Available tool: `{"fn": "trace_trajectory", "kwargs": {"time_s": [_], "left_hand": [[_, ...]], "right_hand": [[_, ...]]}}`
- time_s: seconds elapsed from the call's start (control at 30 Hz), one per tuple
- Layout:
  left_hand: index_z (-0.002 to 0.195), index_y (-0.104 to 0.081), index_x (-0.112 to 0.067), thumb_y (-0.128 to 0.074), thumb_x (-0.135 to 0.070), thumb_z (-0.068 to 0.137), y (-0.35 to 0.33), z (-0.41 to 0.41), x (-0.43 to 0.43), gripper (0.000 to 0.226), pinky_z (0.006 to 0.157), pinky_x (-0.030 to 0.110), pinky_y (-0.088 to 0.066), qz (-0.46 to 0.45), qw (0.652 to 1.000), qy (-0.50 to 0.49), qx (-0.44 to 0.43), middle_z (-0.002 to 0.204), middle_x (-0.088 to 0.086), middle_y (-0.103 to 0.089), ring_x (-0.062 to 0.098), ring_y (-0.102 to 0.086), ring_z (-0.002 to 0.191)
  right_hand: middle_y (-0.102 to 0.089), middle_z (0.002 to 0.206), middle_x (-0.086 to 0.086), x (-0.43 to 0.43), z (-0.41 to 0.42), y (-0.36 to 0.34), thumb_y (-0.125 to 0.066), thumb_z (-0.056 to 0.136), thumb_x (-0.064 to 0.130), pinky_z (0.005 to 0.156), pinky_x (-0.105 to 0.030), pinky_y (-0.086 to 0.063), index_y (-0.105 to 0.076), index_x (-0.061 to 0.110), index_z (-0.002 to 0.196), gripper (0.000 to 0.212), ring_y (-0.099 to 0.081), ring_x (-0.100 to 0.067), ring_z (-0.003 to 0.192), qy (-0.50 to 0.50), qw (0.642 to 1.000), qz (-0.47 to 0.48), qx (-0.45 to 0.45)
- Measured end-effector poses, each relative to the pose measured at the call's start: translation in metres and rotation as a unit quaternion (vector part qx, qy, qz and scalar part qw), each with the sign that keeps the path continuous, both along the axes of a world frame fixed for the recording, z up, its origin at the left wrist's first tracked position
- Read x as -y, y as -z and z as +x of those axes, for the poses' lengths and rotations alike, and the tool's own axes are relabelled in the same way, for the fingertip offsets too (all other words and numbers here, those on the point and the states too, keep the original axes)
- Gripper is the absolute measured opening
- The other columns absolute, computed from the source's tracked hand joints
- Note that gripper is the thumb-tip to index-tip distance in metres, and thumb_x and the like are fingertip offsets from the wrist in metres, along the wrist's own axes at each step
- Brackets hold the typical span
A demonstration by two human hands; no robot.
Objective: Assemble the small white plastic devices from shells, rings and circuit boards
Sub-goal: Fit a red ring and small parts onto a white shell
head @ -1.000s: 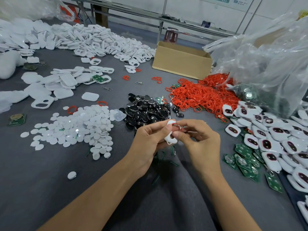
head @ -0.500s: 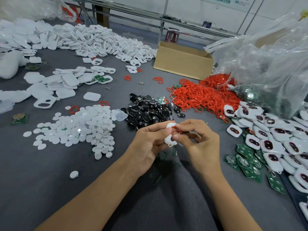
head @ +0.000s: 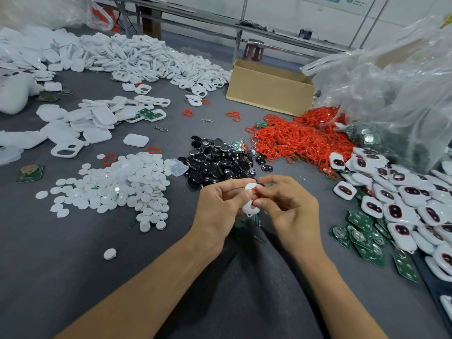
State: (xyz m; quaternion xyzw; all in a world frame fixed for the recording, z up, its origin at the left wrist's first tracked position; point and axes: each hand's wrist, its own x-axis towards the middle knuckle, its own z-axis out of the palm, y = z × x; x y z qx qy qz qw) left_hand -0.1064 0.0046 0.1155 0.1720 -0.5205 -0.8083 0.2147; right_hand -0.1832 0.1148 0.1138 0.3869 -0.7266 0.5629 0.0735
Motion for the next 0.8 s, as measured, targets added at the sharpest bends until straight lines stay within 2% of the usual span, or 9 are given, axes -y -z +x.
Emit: {"fn": "trace_trajectory", "kwargs": {"time_s": [0.1,0.23,0.3,0.33,0.4,0.5,0.63,0.8], "left_hand": [[0.092,-0.073,-0.017,-0.059,0.005,0.091,0.001,-0.001,-0.001,0.027,0.073,0.024,-0.058,-0.036,0.999,-0.019,0.006,0.086,0.007,-0.077,0.015,-0.071,0.079],[0.090,-0.073,-0.022,-0.058,0.005,0.091,0.004,-0.003,-0.002,0.031,0.075,0.024,-0.057,-0.102,0.993,-0.055,0.013,0.086,0.004,-0.077,0.014,-0.073,0.081],[0.091,-0.073,-0.020,-0.055,0.006,0.092,0.003,-0.005,-0.001,0.032,0.080,0.028,-0.057,-0.115,0.992,-0.060,0.004,0.088,0.006,-0.077,0.020,-0.073,0.087],[0.092,-0.073,-0.020,-0.054,0.007,0.093,0.002,-0.005,0.000,0.033,0.081,0.027,-0.057,-0.123,0.991,-0.058,-0.002,0.090,0.005,-0.077,0.020,-0.073,0.089],[0.094,-0.072,-0.020,-0.053,0.007,0.093,0.001,-0.005,0.001,0.033,0.078,0.020,-0.053,-0.147,0.988,-0.050,-0.014,0.091,0.002,-0.076,0.012,-0.071,0.088],[0.098,-0.072,-0.014,-0.052,0.007,0.093,0.000,-0.004,0.002,0.029,0.074,0.014,-0.050,-0.177,0.983,-0.036,-0.028,0.093,0.002,-0.076,0.005,-0.069,0.086],[0.100,-0.072,-0.011,-0.053,0.007,0.093,0.001,-0.004,0.000,0.027,0.076,0.013,-0.050,-0.238,0.969,-0.052,-0.033,0.094,0.000,-0.075,0.005,-0.070,0.086],[0.101,-0.072,-0.012,-0.054,0.005,0.093,0.003,-0.002,-0.003,0.026,0.075,0.018,-0.053,-0.264,0.961,-0.074,-0.033,0.092,-0.001,-0.075,0.007,-0.070,0.084]], "right_hand": [[-0.067,0.100,-0.002,0.002,0.000,0.002,-0.073,0.072,-0.013,0.068,-0.026,-0.056,-0.073,0.004,0.077,0.017,-0.069,-0.017,0.076,0.017,0.999,0.014,-0.033],[-0.067,0.098,-0.003,0.005,0.002,0.002,-0.074,0.071,-0.010,0.068,-0.014,-0.052,-0.075,0.006,0.085,0.022,-0.066,0.000,0.077,0.032,0.998,0.010,-0.048],[-0.070,0.096,-0.002,0.006,0.003,-0.001,-0.075,0.071,-0.009,0.069,-0.020,-0.055,-0.074,0.013,0.091,0.030,-0.067,-0.003,0.073,0.013,0.999,-0.022,0.039],[-0.072,0.094,0.001,0.006,0.003,-0.002,-0.074,0.072,-0.009,0.069,-0.025,-0.056,-0.072,0.017,0.096,0.035,-0.068,-0.007,0.071,0.001,0.993,-0.044,0.108],[-0.075,0.088,0.002,0.006,0.003,-0.004,-0.072,0.075,-0.008,0.069,-0.023,-0.056,-0.069,0.020,0.104,0.041,-0.069,-0.010,0.071,-0.023,0.970,-0.077,0.230],[-0.075,0.086,-0.010,0.002,0.003,-0.005,-0.068,0.077,0.001,0.070,-0.022,-0.056,-0.072,0.008,0.100,0.025,-0.070,-0.015,0.076,-0.083,0.936,-0.090,0.329],[-0.073,0.084,-0.016,0.000,0.004,-0.006,-0.066,0.075,0.014,0.072,-0.030,-0.059,-0.072,0.005,0.099,0.026,-0.069,-0.021,0.075,-0.083,0.931,-0.083,0.345],[-0.072,0.070,-0.013,0.003,0.006,-0.008,-0.064,0.082,0.003,0.052,-0.021,-0.052,-0.073,0.002,0.089,0.012,-0.064,-0.013,0.058,-0.057,0.944,-0.093,0.311]]}}
